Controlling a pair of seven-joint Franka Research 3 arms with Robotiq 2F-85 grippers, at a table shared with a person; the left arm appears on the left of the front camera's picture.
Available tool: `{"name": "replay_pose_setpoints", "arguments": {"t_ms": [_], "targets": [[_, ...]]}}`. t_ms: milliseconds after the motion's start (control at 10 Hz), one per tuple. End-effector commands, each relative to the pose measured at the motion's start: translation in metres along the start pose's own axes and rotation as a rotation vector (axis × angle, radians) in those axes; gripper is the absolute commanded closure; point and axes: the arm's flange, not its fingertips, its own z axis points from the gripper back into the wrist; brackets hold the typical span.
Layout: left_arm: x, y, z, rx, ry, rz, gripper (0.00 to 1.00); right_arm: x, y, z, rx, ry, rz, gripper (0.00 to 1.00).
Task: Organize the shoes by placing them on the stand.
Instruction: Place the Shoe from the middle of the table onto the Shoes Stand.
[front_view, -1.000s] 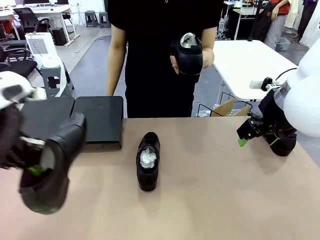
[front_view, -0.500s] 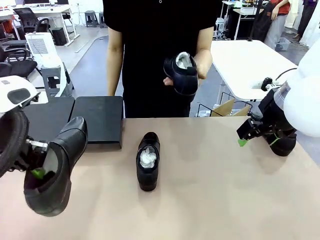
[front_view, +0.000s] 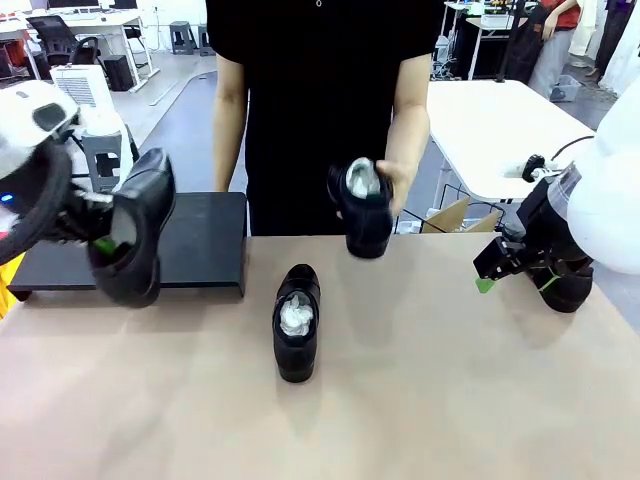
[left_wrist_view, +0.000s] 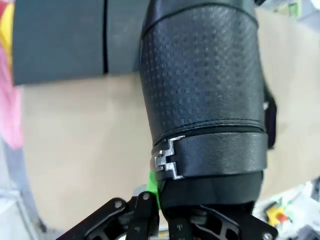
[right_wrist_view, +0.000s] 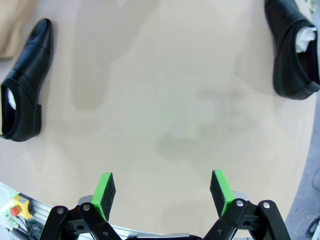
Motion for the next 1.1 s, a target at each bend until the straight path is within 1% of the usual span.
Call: {"name": "replay_pose_setpoints", "arguments": {"t_ms": [0,100,300,400,500,600,700,800,900,1000], "targets": [[0.033,-0.014,-0.012,-0.059,-0.007,-0.041,1.0,0.001,-0.003,0.001,0.0,-0.001,0.006,0.0],[0.0,0.0,0.0,0.0,0.0,0.0,1.0,0.001,-0.003,0.001,0.0,-0.001,0.006,0.0],[0.0,0.0,0.0,0.0,0.0,0.0,1.0,0.001,-0.003,0.001,0.0,-0.001,0.006,0.0],[0.018,-0.01,-0.018,-0.012,0.006,-0.017,1.0,0.0,0.0,0.0,0.0,0.0,0.0,0.0],[0.033,-0.001,-0.03,0.001,-0.019,-0.039,1.0,0.005,-0.015,0.006,-0.013,0.001,0.016,0.0],[0.052,0.001,-0.035,0.007,-0.045,-0.041,1.0,0.004,-0.035,0.016,-0.022,-0.01,0.002,0.0],[0.068,0.0,-0.035,0.008,-0.061,-0.047,1.0,-0.002,-0.06,0.027,-0.018,-0.017,-0.012,0.0],[0.079,0.0,-0.035,0.021,-0.092,-0.053,1.0,-0.012,-0.085,0.036,-0.042,-0.017,-0.052,0.0],[0.089,0.001,-0.038,0.021,-0.101,-0.052,1.0,-0.02,-0.105,0.04,-0.025,-0.017,-0.087,0.0],[0.102,0.001,-0.046,0.011,-0.14,-0.055,1.0,-0.024,-0.115,0.038,0.01,-0.013,-0.11,0.0]]}}
